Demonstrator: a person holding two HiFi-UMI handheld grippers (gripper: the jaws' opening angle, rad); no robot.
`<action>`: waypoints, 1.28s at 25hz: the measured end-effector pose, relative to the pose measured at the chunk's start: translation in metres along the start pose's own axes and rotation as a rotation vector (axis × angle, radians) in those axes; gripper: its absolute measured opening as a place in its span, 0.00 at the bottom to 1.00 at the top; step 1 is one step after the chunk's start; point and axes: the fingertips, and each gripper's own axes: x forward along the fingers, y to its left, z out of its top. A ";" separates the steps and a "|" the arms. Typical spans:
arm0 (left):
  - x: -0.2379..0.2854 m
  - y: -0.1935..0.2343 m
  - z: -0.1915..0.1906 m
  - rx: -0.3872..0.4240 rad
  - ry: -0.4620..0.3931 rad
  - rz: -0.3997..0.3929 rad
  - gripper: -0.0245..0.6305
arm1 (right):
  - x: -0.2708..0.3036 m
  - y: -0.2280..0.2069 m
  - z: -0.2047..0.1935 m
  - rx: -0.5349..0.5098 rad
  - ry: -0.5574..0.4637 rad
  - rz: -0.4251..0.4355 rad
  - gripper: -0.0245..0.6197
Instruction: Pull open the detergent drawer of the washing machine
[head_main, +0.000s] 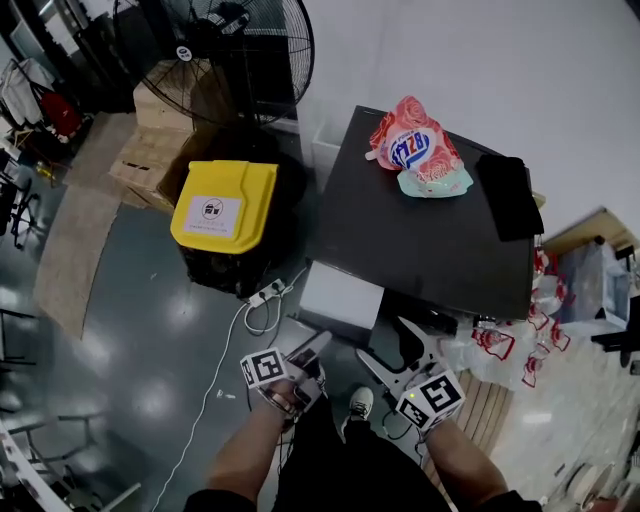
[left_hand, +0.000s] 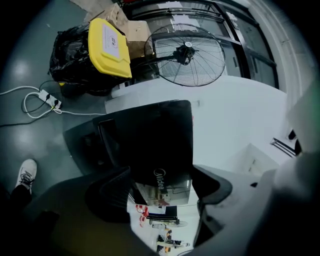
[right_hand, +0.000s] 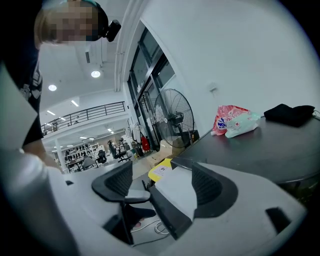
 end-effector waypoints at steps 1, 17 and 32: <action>-0.002 0.003 0.000 0.028 0.007 0.002 0.59 | -0.001 0.002 -0.001 0.000 0.003 0.005 0.62; -0.019 0.003 -0.009 0.192 0.090 0.001 0.26 | 0.003 0.022 -0.001 -0.017 -0.001 0.056 0.63; -0.072 -0.139 -0.040 0.835 -0.095 0.131 0.05 | -0.059 0.043 0.030 -0.028 -0.109 0.136 0.61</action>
